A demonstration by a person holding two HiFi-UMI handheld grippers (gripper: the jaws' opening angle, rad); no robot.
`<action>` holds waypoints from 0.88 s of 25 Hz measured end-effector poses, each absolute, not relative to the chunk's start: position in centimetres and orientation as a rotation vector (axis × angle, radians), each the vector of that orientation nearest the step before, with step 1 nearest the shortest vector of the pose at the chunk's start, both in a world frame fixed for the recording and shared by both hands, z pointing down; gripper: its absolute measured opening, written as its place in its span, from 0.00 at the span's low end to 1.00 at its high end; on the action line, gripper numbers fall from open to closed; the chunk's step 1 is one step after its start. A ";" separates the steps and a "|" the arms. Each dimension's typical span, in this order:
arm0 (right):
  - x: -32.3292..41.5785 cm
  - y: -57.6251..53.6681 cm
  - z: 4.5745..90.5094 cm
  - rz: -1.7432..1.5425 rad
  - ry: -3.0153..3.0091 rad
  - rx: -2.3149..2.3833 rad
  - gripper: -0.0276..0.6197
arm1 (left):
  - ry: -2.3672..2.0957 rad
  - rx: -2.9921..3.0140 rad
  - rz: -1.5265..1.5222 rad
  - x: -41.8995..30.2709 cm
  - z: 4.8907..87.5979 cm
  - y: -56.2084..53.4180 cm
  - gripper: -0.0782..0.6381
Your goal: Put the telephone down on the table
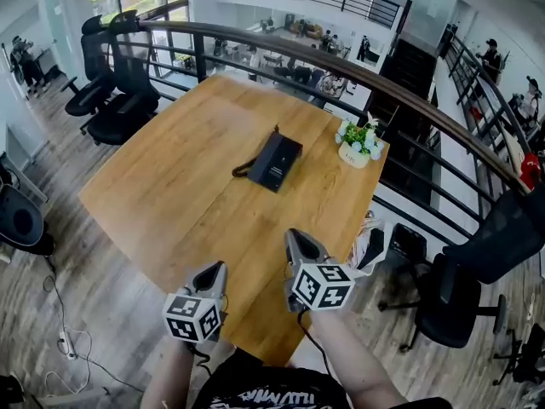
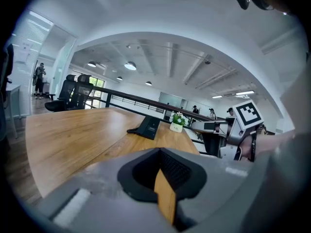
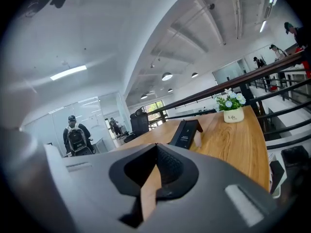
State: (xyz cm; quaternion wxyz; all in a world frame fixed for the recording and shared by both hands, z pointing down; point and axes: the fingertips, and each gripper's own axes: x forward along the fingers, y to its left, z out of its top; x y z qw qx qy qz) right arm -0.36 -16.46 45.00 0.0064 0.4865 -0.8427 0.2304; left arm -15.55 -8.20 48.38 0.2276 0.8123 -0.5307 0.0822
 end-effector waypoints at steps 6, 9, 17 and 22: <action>1.1 -13.0 44.2 0.687 -2.696 1.421 0.04 | -1.542 2.195 0.209 -13.6 47.6 -4.7 0.11; 1.8 -11.2 43.8 0.656 -2.727 1.358 0.04 | -1.576 2.184 0.200 -12.1 47.2 -2.9 0.11; 3.7 -5.8 43.3 0.651 -2.781 1.229 0.04 | -1.677 2.131 0.172 -9.6 46.1 3.0 0.11; 5.4 -2.1 43.0 0.629 -2.806 1.164 0.04 | -1.729 2.104 0.139 -7.8 45.6 6.7 0.11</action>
